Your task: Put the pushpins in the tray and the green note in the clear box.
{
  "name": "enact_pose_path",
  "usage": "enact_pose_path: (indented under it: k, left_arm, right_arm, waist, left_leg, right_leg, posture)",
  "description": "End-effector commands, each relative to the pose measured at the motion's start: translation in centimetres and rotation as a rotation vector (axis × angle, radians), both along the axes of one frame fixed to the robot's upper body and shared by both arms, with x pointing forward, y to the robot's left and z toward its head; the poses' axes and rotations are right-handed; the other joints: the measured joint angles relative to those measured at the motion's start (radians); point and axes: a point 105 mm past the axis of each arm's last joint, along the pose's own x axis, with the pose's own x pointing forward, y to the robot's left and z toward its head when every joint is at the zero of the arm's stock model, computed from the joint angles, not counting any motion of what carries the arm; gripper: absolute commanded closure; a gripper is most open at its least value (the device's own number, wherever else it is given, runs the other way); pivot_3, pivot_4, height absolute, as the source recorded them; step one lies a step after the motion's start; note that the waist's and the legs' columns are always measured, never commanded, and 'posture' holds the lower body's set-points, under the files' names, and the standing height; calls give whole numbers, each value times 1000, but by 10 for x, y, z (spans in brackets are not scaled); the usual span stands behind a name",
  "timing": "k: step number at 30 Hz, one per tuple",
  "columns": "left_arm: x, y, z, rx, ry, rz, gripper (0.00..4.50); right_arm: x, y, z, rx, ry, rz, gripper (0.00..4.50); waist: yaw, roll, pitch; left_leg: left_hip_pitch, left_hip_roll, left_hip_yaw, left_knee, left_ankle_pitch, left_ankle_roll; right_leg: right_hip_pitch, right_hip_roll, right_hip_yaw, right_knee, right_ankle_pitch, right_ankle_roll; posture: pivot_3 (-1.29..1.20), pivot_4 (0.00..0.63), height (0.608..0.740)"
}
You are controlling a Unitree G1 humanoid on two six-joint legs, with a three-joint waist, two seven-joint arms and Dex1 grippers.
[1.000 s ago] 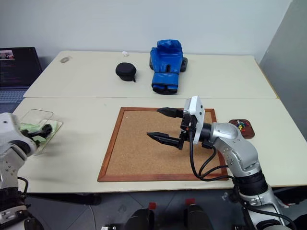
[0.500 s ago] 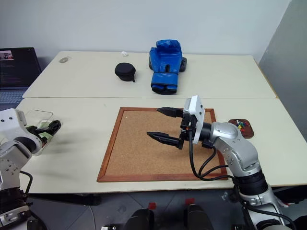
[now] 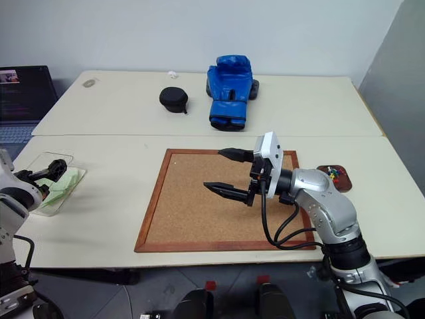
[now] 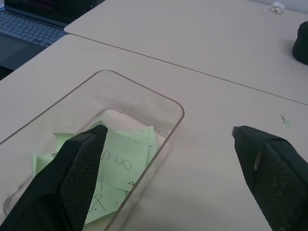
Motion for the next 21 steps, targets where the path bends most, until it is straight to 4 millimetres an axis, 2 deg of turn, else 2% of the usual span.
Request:
enact_pose_path:
  k: [1, 3, 5, 8, 10, 14, 17, 21]
  left_arm:
    - [-1, -5, 21, 73, -55, -20, 65]
    - [4, -23, 30, 204, -48, -113, 65]
    - [6, -50, 35, 320, -53, -218, 65]
    - [-1, -106, 34, 374, -116, -373, 65]
    - [-7, -126, 27, 342, -135, -404, 65]
    - [-17, -156, -5, 278, -110, -426, 65]
    - [-26, -176, -39, 191, -72, -394, 65]
    - [-31, -184, -51, 155, -67, -366, 65]
  right_arm:
    - [-2, -1, 12, 19, -55, 6, 0]
    - [-2, -4, 13, 19, -54, -13, 0]
    - [0, -11, 12, 10, -62, -76, 0]
    - [14, -37, 6, -15, -107, -400, 0]
    - [18, -52, -1, -27, -114, -556, 0]
    - [15, -80, -27, -74, -115, -823, 0]
    - [5, -95, -55, -53, -41, -1023, 0]
    - [-2, -101, -63, -18, -1, -1134, 0]
  waist:
    - [0, 0, 0]
    - [0, 0, 0]
    - [0, 0, 0]
    - [8, 0, 0]
    - [11, 0, 0]
    - [9, 0, -1]
    - [6, 1, -2]
    - [0, 2, -1]
  left_leg:
    - [0, 0, 0, 0, 0, 0]
    - [0, 0, 0, 0, 0, 0]
    - [0, 0, 0, 0, 0, 0]
    - [-1, -1, 0, 0, 0, -1]
    - [-2, -2, 0, 0, 0, -1]
    - [-2, -2, 2, 0, 0, -1]
    - [0, -1, 2, -1, 0, -1]
    - [1, 0, 5, 0, 0, -1]
  right_leg:
    - [0, 0, 0, 0, 0, 0]
    - [0, 0, 0, 0, 0, 0]
    - [0, 0, 0, 0, 0, 0]
    - [0, -3, 3, -1, 0, 0]
    - [0, -4, 3, -2, 0, 0]
    - [0, -4, 3, -1, 0, 0]
    - [1, -3, 4, -1, 0, 0]
    - [2, 1, 5, 0, 0, 0]
  posture:
    - [0, 150, 740]
    - [0, 150, 740]
    - [0, 150, 740]
    - [0, 150, 740]
    - [0, 150, 740]
    - [0, 150, 740]
    - [0, 150, 740]
    - [0, 150, 740]
